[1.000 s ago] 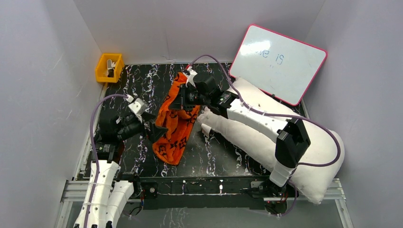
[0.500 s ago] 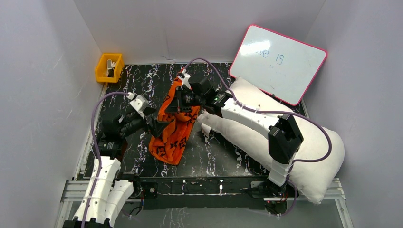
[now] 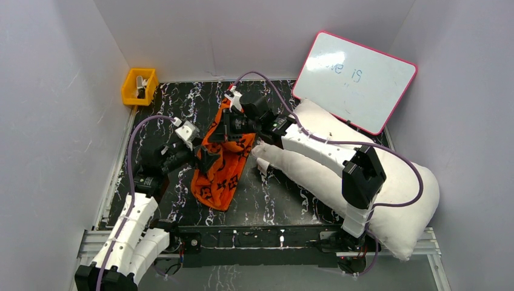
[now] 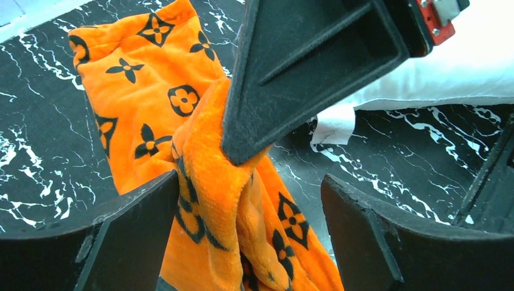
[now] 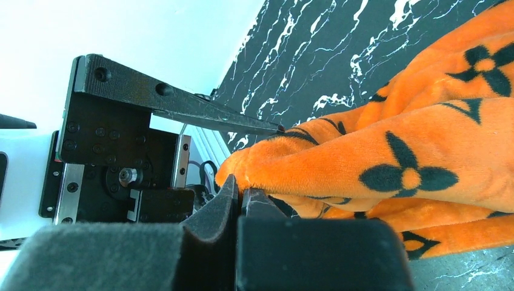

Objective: Remove the pillowcase from the pillow
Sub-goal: Fold the pillowcase at the center of the board.

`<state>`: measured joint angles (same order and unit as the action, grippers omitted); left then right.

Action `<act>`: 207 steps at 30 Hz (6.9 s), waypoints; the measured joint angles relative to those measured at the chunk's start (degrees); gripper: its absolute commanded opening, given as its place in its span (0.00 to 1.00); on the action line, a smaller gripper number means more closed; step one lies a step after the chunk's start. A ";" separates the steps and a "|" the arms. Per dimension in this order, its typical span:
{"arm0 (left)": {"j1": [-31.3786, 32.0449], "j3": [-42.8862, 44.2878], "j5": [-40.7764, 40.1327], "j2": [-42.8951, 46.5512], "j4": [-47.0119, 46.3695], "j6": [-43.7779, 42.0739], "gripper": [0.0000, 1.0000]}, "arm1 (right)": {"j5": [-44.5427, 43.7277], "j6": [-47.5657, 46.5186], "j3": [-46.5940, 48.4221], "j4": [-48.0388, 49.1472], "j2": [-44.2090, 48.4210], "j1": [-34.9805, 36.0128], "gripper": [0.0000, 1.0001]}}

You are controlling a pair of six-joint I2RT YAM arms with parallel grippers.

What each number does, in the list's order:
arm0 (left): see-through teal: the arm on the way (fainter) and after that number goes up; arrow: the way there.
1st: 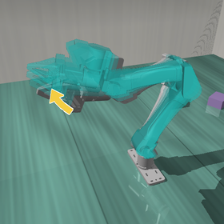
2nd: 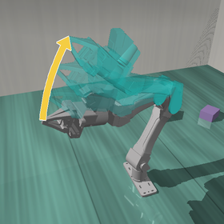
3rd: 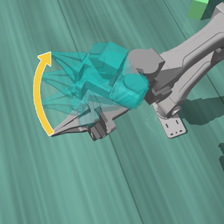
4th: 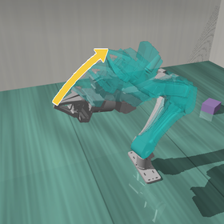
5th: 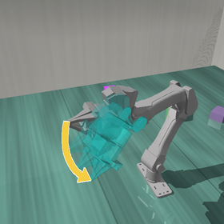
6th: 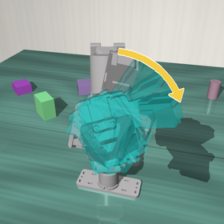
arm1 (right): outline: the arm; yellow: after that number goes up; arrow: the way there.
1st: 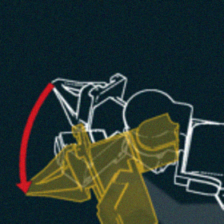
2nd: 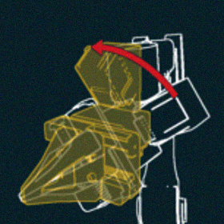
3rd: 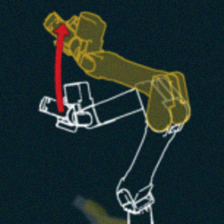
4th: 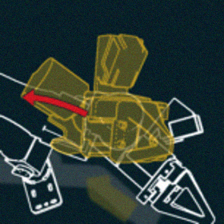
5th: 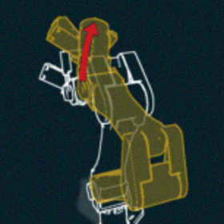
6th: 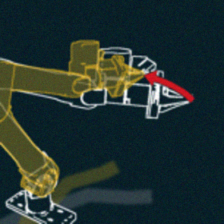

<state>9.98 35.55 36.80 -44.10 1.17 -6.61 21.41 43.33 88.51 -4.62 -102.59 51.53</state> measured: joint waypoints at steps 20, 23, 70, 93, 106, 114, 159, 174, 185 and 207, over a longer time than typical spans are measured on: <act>2.23 -0.63 -11.13 -4.39 2.05 0.76 0.00 | -0.39 -0.96 0.50 -0.98 -0.20 -1.38 0.75; 2.19 0.46 -16.28 -2.99 6.05 1.22 0.00 | -3.30 -1.16 -8.02 0.15 7.89 -5.57 0.77; 2.14 4.72 -34.56 1.11 18.93 14.32 0.00 | -12.00 12.09 -24.17 11.32 -6.60 15.74 0.00; 2.14 7.52 -31.36 0.42 19.06 16.00 0.00 | -29.55 3.50 -27.41 3.23 10.64 20.70 0.58; 2.14 7.43 -28.06 2.16 19.32 18.69 0.00 | -33.24 -5.97 -13.46 1.42 -2.10 20.11 0.63; 2.14 7.30 -27.15 2.19 19.52 19.30 0.00 | -33.68 -7.50 -9.22 0.90 -4.90 20.06 0.38; 1.79 6.34 -27.17 6.64 20.39 20.70 0.00 | -20.94 -3.43 -44.44 34.16 16.11 18.75 0.66; 1.79 6.51 -25.57 6.60 20.41 20.26 0.00 | -22.36 0.02 -20.96 28.83 -8.96 19.71 0.36; 1.79 6.54 -26.36 7.19 21.33 20.72 0.00 | -16.41 4.66 -18.03 38.05 -12.98 20.52 0.82; 1.77 4.90 -13.57 8.66 22.82 14.56 0.00 | -22.69 -5.79 -25.66 21.31 13.22 -4.74 0.94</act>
<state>11.75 40.45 23.22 -35.44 23.99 7.94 -1.28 37.54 62.85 16.69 -89.36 46.78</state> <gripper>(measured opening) 0.050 0.932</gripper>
